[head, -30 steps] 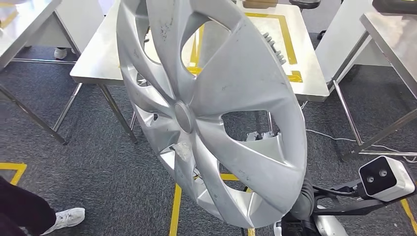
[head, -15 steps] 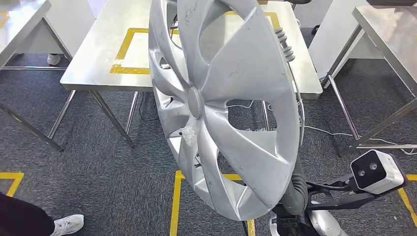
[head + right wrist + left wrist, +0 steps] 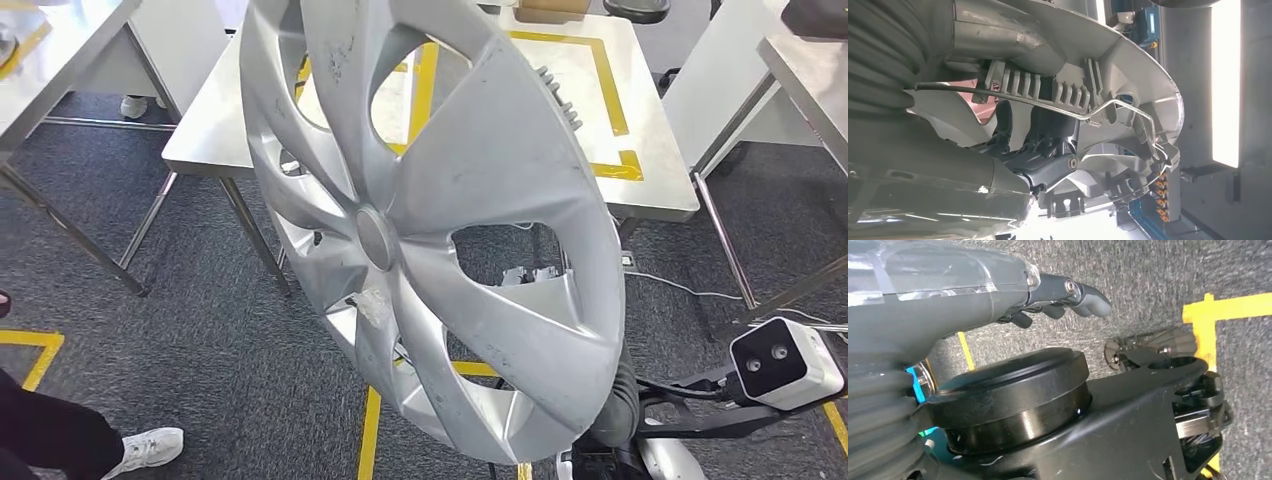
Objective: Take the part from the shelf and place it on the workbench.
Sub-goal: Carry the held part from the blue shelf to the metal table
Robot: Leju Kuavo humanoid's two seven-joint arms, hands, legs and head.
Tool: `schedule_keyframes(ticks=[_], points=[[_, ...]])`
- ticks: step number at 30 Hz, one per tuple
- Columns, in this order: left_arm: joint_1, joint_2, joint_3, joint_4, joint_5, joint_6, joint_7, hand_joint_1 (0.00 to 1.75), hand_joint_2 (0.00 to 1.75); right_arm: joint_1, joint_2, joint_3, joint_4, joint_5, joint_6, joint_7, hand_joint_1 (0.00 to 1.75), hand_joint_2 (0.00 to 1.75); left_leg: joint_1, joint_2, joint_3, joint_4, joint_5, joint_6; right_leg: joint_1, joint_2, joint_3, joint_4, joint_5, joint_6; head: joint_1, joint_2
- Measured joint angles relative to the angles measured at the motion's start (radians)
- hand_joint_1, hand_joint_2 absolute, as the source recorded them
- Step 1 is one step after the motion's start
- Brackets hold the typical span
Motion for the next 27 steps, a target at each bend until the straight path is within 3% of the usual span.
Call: schedule_keyframes(ticks=[2,4,6,8,11,12,13,14,16,18,22,24,26,27], points=[[-0.001,-0.003,0.0,0.0,0.0,0.0,0.0,0.0,1.75,-0.001,0.0,0.0,0.0,0.0,0.0,0.0,1.75,1.75,-0.003,-0.002,0.003,-0.001,-0.004,-0.002,0.012,0.002,0.04,-0.1,0.047,-0.026,-0.001,0.0],[-0.002,-0.006,0.0,-0.001,0.0,0.0,0.0,0.0,1.75,-0.002,0.0,0.0,-0.001,0.0,0.0,0.0,1.75,1.75,0.0,-0.002,-0.001,-0.004,-0.003,-0.01,0.021,0.003,0.055,-0.136,0.045,-0.039,-0.001,0.0],[-0.002,-0.008,0.0,-0.001,0.0,0.0,0.0,0.0,1.75,-0.002,0.0,0.0,-0.001,0.0,0.0,0.0,1.75,1.75,0.003,0.0,-0.001,-0.006,-0.004,-0.022,0.021,0.002,0.066,-0.164,0.045,-0.04,0.004,0.0],[-0.002,-0.008,0.0,-0.001,0.0,0.0,0.0,0.0,1.75,-0.001,0.0,0.0,-0.001,0.0,0.0,0.0,1.75,1.75,0.003,-0.002,-0.014,0.026,-0.027,-0.033,0.014,-0.001,0.083,-0.191,0.053,-0.034,-0.001,0.0],[-0.001,-0.004,0.0,-0.001,0.0,0.0,0.001,0.0,1.75,0.0,0.001,0.0,-0.001,0.0,0.0,0.0,1.75,1.75,0.006,-0.005,-0.098,0.18,-0.095,-0.046,0.008,-0.003,0.091,-0.199,0.052,-0.032,-0.018,0.0],[-0.001,-0.003,0.0,-0.001,0.0,0.0,0.001,0.0,1.75,0.001,0.002,0.0,0.0,0.0,0.0,0.0,1.75,1.75,0.008,-0.004,-0.12,0.216,-0.099,-0.05,0.007,-0.003,0.092,-0.198,0.05,-0.03,-0.023,0.0],[-0.001,-0.001,0.0,-0.001,0.0,0.0,0.001,0.0,1.75,0.001,0.002,0.0,0.0,0.0,0.0,0.0,1.75,1.75,0.01,-0.004,-0.127,0.219,-0.084,-0.054,0.005,-0.003,0.094,-0.196,0.047,-0.028,-0.028,0.0],[-0.001,0.0,0.0,-0.001,0.0,0.0,0.001,0.0,1.75,0.002,0.002,0.0,0.0,0.0,0.0,0.0,1.75,1.75,0.013,-0.003,-0.115,0.188,-0.052,-0.058,0.002,-0.002,0.097,-0.193,0.042,-0.023,-0.032,0.0],[-0.001,0.0,0.0,-0.001,0.0,0.0,0.002,0.0,1.75,0.002,0.001,0.0,0.0,0.0,0.0,0.0,1.75,1.75,0.017,0.002,-0.064,0.076,0.011,-0.063,-0.001,0.001,0.099,-0.179,0.029,-0.011,-0.044,0.0],[0.0,0.0,0.0,0.0,0.0,0.0,0.002,0.0,1.75,0.002,0.001,0.0,0.0,0.0,0.0,0.0,1.75,1.75,0.017,0.005,-0.034,0.012,0.025,-0.054,0.001,0.003,0.095,-0.165,0.019,0.003,-0.053,0.0],[0.001,0.001,0.0,0.0,0.0,0.0,0.002,0.0,1.75,0.002,0.0,0.0,0.0,0.0,0.0,0.0,1.75,1.75,0.017,0.001,-0.029,0.003,0.016,-0.025,-0.001,0.003,0.091,-0.152,0.005,0.02,-0.045,0.0],[0.0,0.001,0.0,0.0,0.0,0.0,0.002,0.0,1.75,0.002,0.0,0.0,0.0,0.0,0.0,0.0,1.75,1.75,0.019,0.001,-0.023,0.0,0.014,-0.016,-0.003,0.003,0.061,-0.079,-0.037,0.029,-0.035,0.0],[0.0,0.001,0.0,0.0,0.0,0.0,0.002,0.0,1.75,0.002,0.0,0.0,0.0,0.0,0.0,0.0,1.75,1.75,0.017,0.002,-0.017,0.0,0.01,-0.009,-0.004,0.003,0.002,0.04,-0.084,0.033,-0.022,0.0],[0.0,0.001,0.0,0.0,0.0,0.0,0.002,0.0,1.75,0.002,0.0,0.0,0.0,0.0,0.0,0.0,1.75,1.75,0.015,0.003,-0.014,0.0,0.008,-0.006,-0.004,0.003,-0.022,0.082,-0.092,0.033,-0.016,0.0]])
